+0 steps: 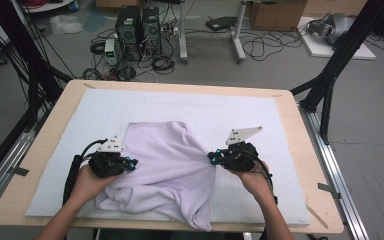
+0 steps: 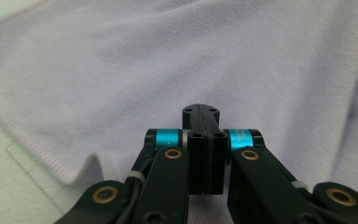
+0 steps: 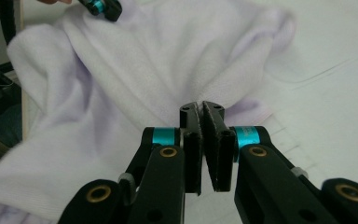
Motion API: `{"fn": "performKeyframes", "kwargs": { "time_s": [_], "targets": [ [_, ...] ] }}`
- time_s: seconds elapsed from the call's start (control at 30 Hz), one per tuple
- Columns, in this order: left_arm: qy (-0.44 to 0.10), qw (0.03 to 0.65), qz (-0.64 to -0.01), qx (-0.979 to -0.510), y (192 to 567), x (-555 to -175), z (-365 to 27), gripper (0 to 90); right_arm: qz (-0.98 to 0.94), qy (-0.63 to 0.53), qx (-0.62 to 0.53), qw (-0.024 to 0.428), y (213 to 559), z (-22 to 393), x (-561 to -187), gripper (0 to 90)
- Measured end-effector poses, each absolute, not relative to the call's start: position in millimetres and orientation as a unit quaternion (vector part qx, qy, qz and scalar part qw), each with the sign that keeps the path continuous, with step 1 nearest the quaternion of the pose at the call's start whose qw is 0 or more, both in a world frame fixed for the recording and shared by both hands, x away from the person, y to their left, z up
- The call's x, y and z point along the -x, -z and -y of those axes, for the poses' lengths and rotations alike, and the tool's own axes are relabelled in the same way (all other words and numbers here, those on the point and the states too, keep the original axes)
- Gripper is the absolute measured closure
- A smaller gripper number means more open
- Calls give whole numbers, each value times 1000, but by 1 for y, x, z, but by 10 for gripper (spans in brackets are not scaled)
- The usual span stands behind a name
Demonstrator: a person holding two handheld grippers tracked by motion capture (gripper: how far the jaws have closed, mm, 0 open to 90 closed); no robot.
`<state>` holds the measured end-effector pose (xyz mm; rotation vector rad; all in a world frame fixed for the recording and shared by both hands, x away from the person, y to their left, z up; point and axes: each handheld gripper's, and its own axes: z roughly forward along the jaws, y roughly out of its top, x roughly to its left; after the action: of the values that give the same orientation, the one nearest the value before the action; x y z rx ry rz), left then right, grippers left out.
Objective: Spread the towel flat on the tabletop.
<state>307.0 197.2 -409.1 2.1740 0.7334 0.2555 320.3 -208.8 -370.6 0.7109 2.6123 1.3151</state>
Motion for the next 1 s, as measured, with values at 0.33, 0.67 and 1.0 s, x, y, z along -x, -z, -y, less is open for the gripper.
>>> {"fn": "performKeyframes", "kwargs": {
  "time_s": [0.33, 0.67, 1.0],
  "targets": [
    [-111, 374, -300, -871, 405, -279, -224, 897, -873, -429, -228, 47, 399, 194, -286, 861],
    [-117, 379, -311, -864, 398, -267, -237, 794, -868, -446, -217, 19, 416, 177, -276, 688],
    [-134, 382, -320, -856, 402, -304, -217, 590, -848, -462, -257, 40, 410, 188, -300, 566]
  ]
}}
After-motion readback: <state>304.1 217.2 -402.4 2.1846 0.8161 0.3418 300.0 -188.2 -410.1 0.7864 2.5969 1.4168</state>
